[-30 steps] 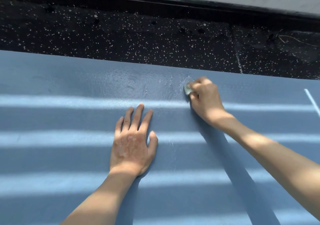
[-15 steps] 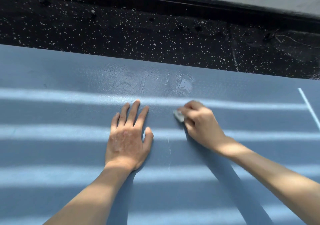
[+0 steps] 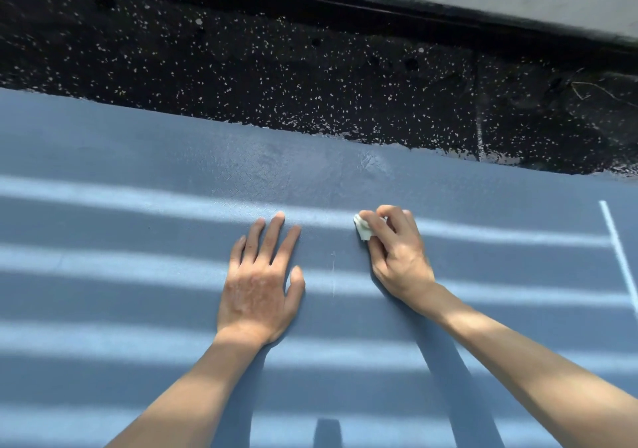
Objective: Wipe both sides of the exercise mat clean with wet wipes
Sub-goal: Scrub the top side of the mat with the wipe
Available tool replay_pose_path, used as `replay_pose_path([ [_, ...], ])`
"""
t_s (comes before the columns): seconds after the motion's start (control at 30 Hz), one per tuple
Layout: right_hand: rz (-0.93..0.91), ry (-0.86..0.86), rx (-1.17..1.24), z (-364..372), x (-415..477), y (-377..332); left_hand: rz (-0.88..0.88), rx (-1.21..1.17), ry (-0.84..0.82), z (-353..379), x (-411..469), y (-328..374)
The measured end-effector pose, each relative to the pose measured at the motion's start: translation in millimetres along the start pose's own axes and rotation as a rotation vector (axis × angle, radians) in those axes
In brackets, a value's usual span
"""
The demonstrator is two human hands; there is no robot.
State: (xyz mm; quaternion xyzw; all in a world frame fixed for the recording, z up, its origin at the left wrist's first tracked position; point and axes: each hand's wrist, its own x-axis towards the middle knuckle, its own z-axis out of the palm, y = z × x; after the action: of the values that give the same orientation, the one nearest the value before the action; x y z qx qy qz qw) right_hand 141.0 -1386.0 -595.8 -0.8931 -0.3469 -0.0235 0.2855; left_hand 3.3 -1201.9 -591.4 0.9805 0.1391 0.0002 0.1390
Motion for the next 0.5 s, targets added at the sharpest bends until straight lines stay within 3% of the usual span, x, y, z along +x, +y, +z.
replay_pose_path([
  [0.2, 0.047, -0.123, 0.014, -3.6, 3.3, -4.5, 0.000, -0.019, -0.056, -3.6, -1.0, -0.8],
  [0.5, 0.055, -0.110, 0.083, -2.2, 3.4, -3.2, -0.009, -0.035, -0.017, -3.9, -2.2, -1.6],
])
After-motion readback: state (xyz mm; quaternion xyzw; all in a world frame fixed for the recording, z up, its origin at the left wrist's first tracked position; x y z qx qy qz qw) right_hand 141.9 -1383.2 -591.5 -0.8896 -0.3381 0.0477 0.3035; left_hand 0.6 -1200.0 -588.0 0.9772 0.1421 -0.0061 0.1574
